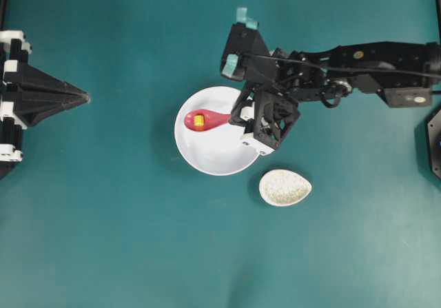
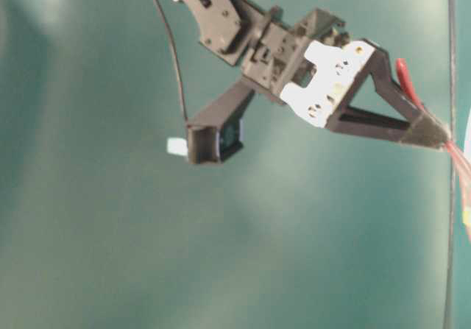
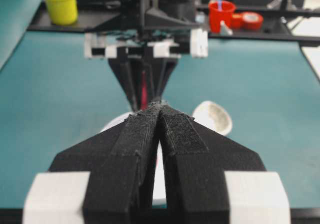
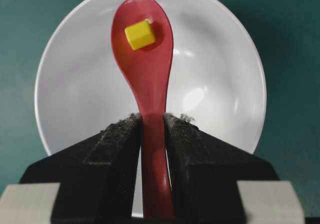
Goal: Scoop the yellow hexagonal prism block from the bowl with a spoon using the right arm.
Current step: 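Tilt and raise the spoon with the yellow block out of the bowl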
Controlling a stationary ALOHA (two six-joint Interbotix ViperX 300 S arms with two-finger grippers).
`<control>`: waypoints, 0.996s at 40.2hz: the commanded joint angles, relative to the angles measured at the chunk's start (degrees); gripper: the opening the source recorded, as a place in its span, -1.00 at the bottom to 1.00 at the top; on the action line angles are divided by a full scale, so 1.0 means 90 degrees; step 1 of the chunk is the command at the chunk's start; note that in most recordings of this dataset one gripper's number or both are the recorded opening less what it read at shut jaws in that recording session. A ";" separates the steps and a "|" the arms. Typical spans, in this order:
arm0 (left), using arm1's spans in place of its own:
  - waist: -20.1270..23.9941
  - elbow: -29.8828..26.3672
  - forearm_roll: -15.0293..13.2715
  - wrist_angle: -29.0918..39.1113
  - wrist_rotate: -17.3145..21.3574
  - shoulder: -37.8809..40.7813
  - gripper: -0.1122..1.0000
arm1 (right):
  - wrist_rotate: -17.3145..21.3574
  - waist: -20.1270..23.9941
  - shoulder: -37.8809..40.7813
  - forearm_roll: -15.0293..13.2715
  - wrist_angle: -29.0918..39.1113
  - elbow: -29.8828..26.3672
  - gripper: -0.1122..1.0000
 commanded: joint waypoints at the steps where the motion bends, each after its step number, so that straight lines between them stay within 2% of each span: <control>1: 0.0010 -0.0127 0.0020 -0.0029 0.0010 0.0029 -0.82 | -0.0010 0.0010 -0.0332 0.0068 -0.0098 0.0000 -0.39; 27: 0.0010 -0.0137 0.0020 -0.0029 0.0000 0.0020 -0.82 | 0.0127 0.0010 -0.1426 0.0098 -0.0098 0.0234 -0.39; 40: 0.0010 -0.0137 0.0020 -0.0029 0.0000 0.0029 -0.82 | 0.0137 0.0010 -0.1875 0.0098 0.0137 0.0312 -0.39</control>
